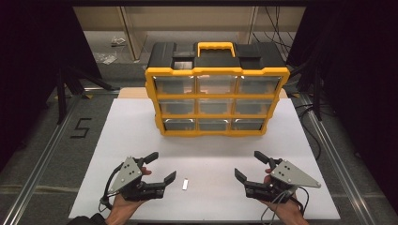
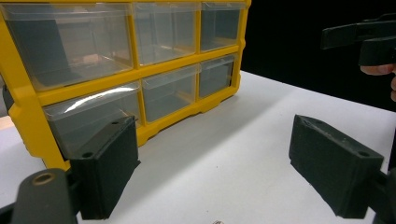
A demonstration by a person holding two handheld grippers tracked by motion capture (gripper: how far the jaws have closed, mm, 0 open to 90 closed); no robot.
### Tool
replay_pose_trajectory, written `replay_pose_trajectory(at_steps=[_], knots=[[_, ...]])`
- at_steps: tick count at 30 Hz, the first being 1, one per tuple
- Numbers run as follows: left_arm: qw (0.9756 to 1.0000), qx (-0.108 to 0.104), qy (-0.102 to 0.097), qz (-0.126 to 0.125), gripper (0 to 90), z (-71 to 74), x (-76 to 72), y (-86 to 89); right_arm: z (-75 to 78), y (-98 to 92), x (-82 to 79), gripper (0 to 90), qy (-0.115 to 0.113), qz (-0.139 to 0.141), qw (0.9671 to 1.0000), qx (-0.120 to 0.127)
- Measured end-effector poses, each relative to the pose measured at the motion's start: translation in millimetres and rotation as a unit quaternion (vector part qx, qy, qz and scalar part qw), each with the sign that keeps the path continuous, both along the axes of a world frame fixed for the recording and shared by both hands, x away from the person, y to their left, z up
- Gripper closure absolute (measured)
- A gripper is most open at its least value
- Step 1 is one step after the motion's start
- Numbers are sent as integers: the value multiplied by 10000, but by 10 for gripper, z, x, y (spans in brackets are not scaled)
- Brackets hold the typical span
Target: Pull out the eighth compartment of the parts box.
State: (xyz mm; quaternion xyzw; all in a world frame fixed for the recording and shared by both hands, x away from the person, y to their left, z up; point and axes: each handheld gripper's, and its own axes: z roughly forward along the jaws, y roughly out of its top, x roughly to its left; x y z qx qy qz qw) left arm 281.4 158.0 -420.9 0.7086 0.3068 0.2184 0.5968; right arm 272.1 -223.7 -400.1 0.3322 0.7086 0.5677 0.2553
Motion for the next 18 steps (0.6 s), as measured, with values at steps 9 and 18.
replay_pose_trajectory(at_steps=[9,18], knots=[[10000,3,3,5,154,0,0,0,2,12,1,169,-37,31,10000,-40],[10000,17,8,12,154,-2,2,-2,24,10,11,196,-155,-37,9997,-165]])
